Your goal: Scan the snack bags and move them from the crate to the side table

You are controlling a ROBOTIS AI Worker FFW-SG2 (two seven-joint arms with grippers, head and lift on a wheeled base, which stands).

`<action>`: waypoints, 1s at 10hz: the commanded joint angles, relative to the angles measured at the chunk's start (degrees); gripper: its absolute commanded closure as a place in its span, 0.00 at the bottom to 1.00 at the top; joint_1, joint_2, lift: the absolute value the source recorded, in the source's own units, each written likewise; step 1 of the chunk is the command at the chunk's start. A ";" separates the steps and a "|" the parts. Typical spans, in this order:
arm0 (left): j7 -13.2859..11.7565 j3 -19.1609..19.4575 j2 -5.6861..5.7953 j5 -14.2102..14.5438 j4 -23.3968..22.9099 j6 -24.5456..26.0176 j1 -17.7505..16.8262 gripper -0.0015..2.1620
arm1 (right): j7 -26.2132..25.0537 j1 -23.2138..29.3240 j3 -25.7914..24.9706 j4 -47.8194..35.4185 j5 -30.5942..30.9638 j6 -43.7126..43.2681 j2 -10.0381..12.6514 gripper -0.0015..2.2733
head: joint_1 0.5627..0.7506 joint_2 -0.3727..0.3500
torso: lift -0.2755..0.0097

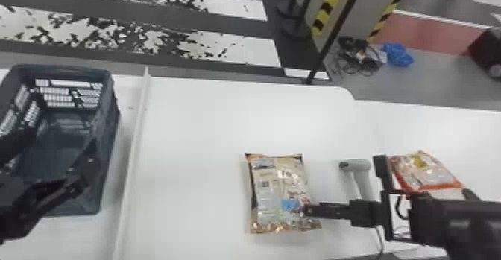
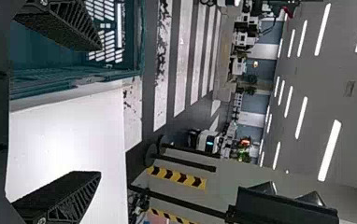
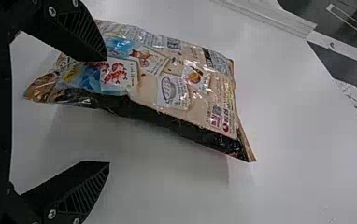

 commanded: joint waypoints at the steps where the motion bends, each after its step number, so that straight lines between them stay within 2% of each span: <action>1: 0.00 0.01 0.00 -0.22 0.30 -0.14 0.20 0.02 | 0.10 -0.74 1.36 0.32 -0.35 -0.08 0.26 0.06 | 0.70 0.20 | 0.66; 2: 0.00 -0.08 -0.17 -0.22 0.39 -0.14 0.29 0.02 | 0.10 -0.83 1.62 0.23 -0.53 -0.43 0.44 0.10 | 0.70 0.22 | 0.66; 3: 0.00 -0.08 -0.26 -0.22 0.48 -0.14 0.29 0.02 | 0.10 -0.83 1.71 0.32 -0.18 -0.61 0.53 0.54 | 0.70 0.22 | 0.66; 4: 0.00 -0.17 -0.26 -0.22 0.74 -0.31 0.29 0.02 | 0.01 -0.92 1.71 0.50 0.70 -1.49 0.70 0.93 | 0.70 0.24 | 0.66; 5: 0.00 -0.17 -0.35 -0.22 1.10 -0.66 0.29 0.02 | 0.10 -0.56 1.62 0.85 0.52 -4.30 0.62 0.98 | 0.70 0.23 | 0.66; 10: 0.08 -0.26 -0.53 -0.22 1.45 -1.37 0.46 0.02 | -1.04 2.42 -3.65 -2.93 -4.40 -6.41 0.97 0.98 | 0.70 0.22 | 0.66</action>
